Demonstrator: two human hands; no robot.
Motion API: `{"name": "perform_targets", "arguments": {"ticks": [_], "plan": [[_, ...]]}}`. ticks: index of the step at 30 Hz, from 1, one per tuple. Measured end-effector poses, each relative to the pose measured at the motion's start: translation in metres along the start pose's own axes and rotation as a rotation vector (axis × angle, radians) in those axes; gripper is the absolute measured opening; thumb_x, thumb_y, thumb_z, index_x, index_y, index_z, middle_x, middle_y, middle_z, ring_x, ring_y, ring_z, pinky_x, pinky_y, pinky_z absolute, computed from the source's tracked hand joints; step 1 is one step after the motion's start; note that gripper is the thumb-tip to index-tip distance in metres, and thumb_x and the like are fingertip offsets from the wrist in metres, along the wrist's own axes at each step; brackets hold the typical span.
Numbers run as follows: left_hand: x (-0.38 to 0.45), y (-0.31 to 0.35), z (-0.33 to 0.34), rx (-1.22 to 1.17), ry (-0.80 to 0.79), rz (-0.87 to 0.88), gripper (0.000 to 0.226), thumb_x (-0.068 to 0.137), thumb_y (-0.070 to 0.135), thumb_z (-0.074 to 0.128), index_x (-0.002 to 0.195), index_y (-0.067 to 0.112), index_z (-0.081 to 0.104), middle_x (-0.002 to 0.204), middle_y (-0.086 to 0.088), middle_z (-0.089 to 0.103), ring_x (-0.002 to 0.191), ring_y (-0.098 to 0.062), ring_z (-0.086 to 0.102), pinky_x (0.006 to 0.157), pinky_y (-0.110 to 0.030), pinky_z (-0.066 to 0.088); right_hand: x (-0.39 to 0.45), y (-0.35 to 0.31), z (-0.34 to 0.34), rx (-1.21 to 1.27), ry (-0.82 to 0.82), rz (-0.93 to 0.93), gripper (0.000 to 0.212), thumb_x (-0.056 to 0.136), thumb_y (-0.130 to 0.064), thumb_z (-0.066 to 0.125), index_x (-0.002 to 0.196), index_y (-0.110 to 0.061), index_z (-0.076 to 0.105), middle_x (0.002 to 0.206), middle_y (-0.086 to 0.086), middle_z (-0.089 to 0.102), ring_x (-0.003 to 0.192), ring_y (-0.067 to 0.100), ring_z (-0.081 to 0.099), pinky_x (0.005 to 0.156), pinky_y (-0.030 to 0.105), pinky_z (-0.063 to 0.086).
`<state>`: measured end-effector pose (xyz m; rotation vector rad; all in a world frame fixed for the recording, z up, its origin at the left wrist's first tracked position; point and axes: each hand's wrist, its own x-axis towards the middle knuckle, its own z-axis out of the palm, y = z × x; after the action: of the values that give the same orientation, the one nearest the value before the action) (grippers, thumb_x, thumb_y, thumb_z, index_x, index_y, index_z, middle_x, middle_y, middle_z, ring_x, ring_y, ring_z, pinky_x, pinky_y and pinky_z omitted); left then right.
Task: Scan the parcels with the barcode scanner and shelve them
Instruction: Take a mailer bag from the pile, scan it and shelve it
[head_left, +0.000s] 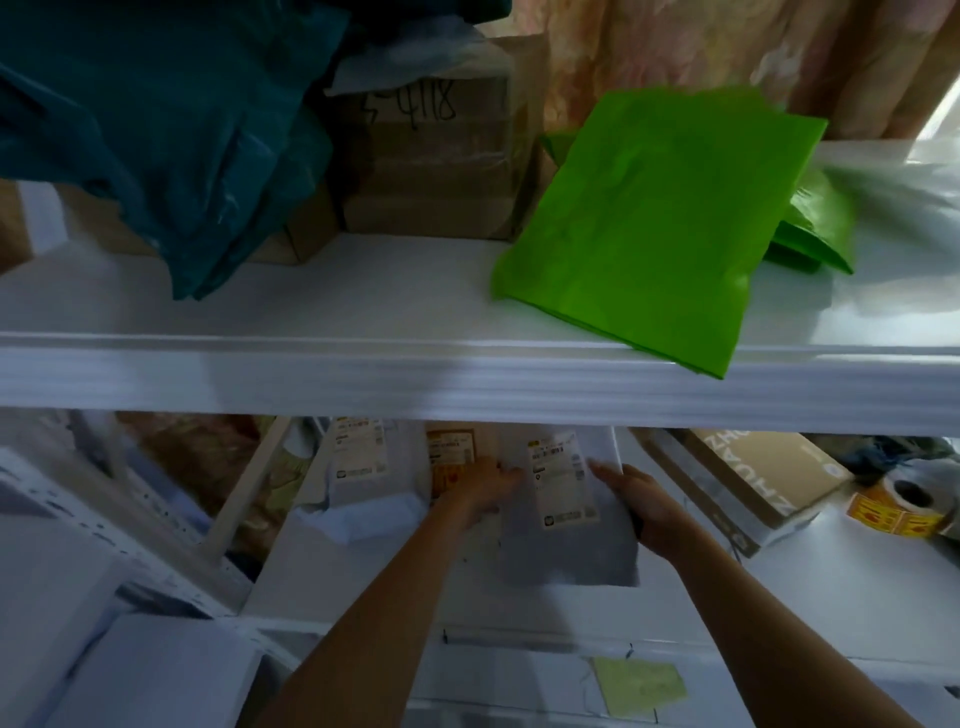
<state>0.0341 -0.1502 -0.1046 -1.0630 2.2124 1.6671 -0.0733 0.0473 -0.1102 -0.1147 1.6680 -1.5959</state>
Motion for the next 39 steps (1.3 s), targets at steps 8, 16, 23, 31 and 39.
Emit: {"name": "perform_targets", "arguments": {"ticks": [8,16,23,31,39], "plan": [[-0.058,-0.048,-0.012,-0.664,0.007,0.101,0.075,0.066,0.033,0.088,0.132,0.026,0.054,0.126,-0.003,0.066,0.112,-0.026,0.065,0.090,-0.049,0.056,-0.024,-0.010,0.029,-0.027,-0.274,0.064,0.041,0.095,-0.035,0.059,0.129,-0.013,0.059,0.117,0.021,0.070,0.107,0.042,0.066,0.086,0.053,0.057],[-0.172,-0.127,-0.054,-0.836,0.308,0.092,0.053,0.073,0.021,0.085,0.122,0.015,0.064,0.116,-0.010,0.071,0.104,-0.030,0.069,0.088,-0.049,0.056,-0.061,0.018,0.139,-0.202,-0.599,0.118,0.053,0.080,-0.029,0.078,0.129,-0.017,0.060,0.117,0.016,0.071,0.105,0.041,0.068,0.089,0.059,0.054],[-0.310,-0.201,-0.089,-0.892,0.547,0.156,0.051,0.078,0.022,0.081,0.125,0.020,0.062,0.120,-0.010,0.069,0.106,-0.029,0.068,0.091,-0.051,0.055,-0.139,0.052,0.254,-0.284,-0.802,0.069,0.035,0.086,-0.018,0.072,0.120,-0.018,0.064,0.106,0.012,0.075,0.095,0.033,0.073,0.081,0.049,0.059],[-0.499,-0.328,-0.095,-1.001,0.853,0.124,0.037,0.089,0.023,0.067,0.125,0.016,0.062,0.118,-0.006,0.071,0.109,-0.027,0.067,0.100,-0.047,0.049,-0.283,0.131,0.384,-0.352,-0.974,0.072,0.043,0.083,-0.011,0.073,0.124,-0.005,0.064,0.105,0.021,0.074,0.093,0.039,0.072,0.081,0.049,0.058],[-0.651,-0.436,-0.077,-1.083,1.233,-0.012,0.031,0.089,0.021,0.067,0.118,0.008,0.065,0.108,-0.009,0.074,0.099,-0.028,0.070,0.086,-0.038,0.058,-0.417,0.208,0.491,-0.535,-1.292,0.061,0.040,0.088,-0.014,0.070,0.126,-0.018,0.058,0.107,0.010,0.075,0.093,0.030,0.074,0.070,0.039,0.060]]}}
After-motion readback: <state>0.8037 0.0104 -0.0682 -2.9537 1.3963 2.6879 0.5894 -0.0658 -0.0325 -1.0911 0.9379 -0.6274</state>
